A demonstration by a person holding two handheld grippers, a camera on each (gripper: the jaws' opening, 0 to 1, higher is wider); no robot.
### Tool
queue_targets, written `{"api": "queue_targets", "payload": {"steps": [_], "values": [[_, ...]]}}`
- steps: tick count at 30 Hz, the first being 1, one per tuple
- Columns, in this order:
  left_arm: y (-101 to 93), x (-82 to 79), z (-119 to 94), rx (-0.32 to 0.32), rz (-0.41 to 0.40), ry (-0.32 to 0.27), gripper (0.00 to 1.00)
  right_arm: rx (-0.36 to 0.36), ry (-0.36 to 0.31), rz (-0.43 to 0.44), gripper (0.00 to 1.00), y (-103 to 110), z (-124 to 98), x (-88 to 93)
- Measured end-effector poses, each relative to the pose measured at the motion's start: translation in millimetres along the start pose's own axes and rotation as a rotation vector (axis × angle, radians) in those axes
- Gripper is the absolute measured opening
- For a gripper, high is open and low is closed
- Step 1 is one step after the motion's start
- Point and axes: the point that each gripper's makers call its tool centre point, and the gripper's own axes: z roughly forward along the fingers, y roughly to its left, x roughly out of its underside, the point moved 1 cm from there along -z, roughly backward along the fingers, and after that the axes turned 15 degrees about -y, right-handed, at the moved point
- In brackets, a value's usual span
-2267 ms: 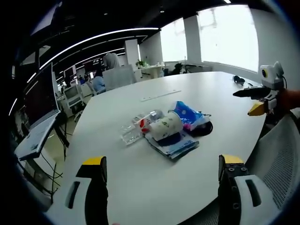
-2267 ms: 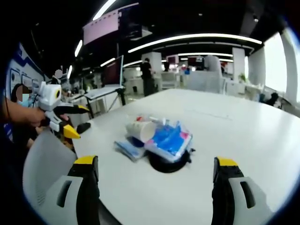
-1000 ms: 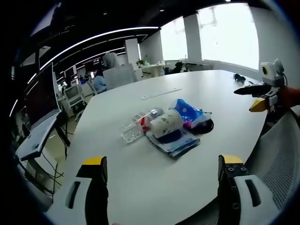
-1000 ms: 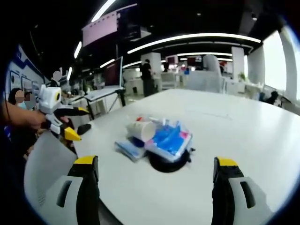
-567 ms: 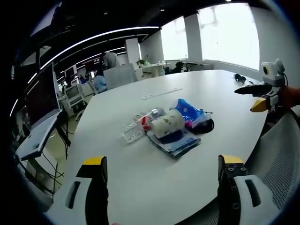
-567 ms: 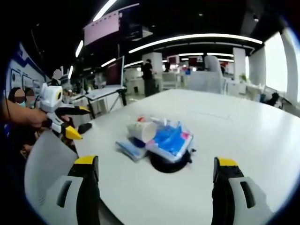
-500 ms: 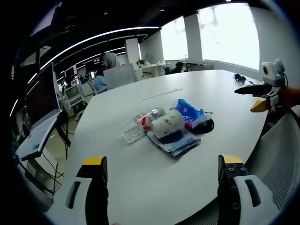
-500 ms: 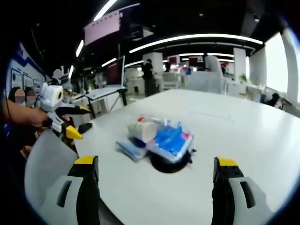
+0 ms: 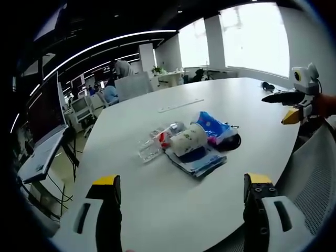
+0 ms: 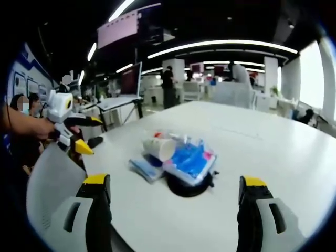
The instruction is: Arrange the tabletop items into an orderly group along one side of the table until the central work area is clear of visible clutter.
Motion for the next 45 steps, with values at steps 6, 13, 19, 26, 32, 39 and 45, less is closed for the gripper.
{"api": "queue_targets", "payload": {"steps": [6,13,19,26,32,39,45], "values": [[1.8,3.5,1,0.004,0.001,0.006,0.97,0.005,0.001,-0.003,1.00,-2,0,-0.4],[1.8,5.8,3,0.017,0.016,0.018,0.97,-0.015,0.014,-0.036,0.99,-2,3,1.2],[6.5,5.0,3,0.010,0.015,0.022,0.96,-0.021,0.010,-0.039,0.98,-2,7,-1.0],[11.7,4.1,3,0.004,0.015,0.026,0.96,-0.033,0.011,-0.049,0.97,-1,11,-4.5],[15.8,1.9,4,-0.003,0.016,0.025,0.96,-0.042,0.013,-0.053,0.97,-2,13,-8.9],[17.2,-0.1,4,-0.008,0.016,0.029,0.96,-0.058,0.011,-0.059,0.96,-1,16,-14.7],[21.8,-2.2,7,-0.012,0.008,0.031,0.96,-0.074,0.018,-0.066,0.95,1,19,-20.1]]}}
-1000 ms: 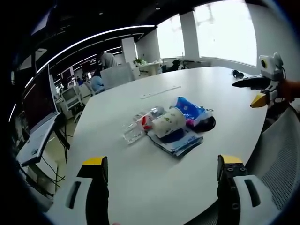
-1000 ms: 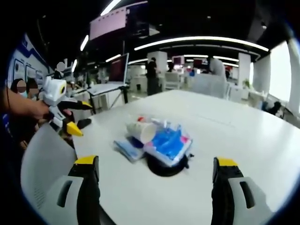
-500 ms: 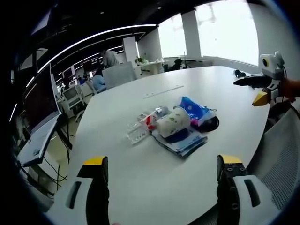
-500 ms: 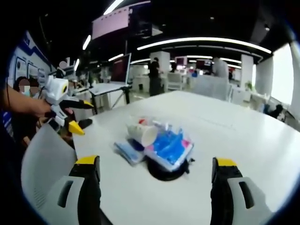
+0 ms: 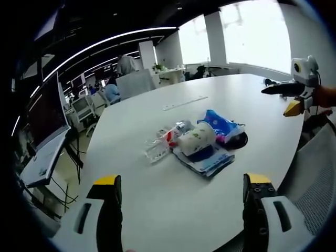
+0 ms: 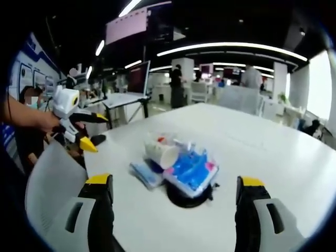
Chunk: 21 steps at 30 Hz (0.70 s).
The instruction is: Arrange the tabletop items into an orderly group along one side of the table until the central work area is clear of visible clutter.
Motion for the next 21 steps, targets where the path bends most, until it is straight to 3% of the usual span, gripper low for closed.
{"api": "queue_targets", "payload": {"steps": [21], "values": [[23.7,-12.2,16,0.027,-0.014,-0.021,0.94,0.030,0.028,-0.031,0.88,-5,13,-15.0]]}}
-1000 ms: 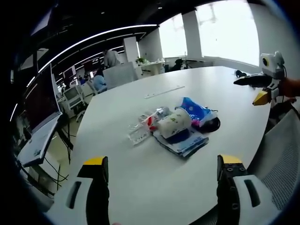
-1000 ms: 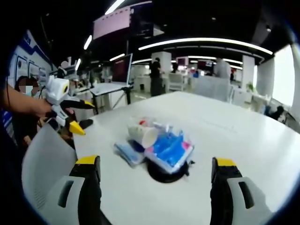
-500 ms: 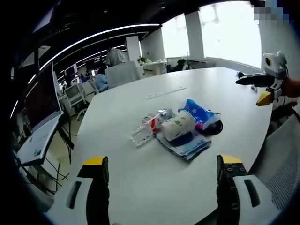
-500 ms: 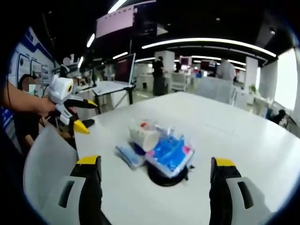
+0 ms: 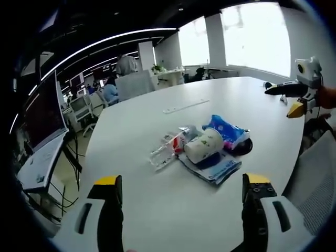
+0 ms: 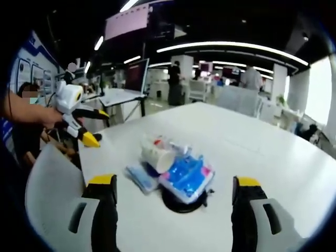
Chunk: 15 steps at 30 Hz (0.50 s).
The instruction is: Arrange the tabletop items into an orderly group along one side of the table until the central work area is clear of visible clutter.
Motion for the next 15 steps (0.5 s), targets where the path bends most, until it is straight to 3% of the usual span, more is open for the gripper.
{"api": "queue_targets", "payload": {"steps": [15], "values": [[10.4,6.0,14,0.052,-0.009,-0.007,0.92,0.045,0.019,-0.007,0.82,-1,11,-4.8]]}}
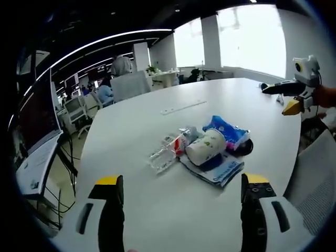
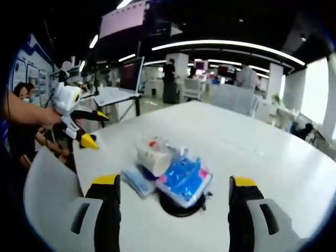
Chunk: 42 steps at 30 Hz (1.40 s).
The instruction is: Arrange the tabletop items into an orderly group along one side of the table until the central work area is clear of visible clutter.
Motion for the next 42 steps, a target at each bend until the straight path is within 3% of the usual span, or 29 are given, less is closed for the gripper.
{"api": "queue_targets", "payload": {"steps": [19,42], "values": [[17.3,2.7,22,0.061,0.014,-0.034,0.88,0.074,0.004,-0.010,0.76,-8,19,-4.7],[25.8,16.4,42,0.104,0.014,-0.026,0.85,0.084,0.026,-0.011,0.73,-17,38,-5.8]]}}
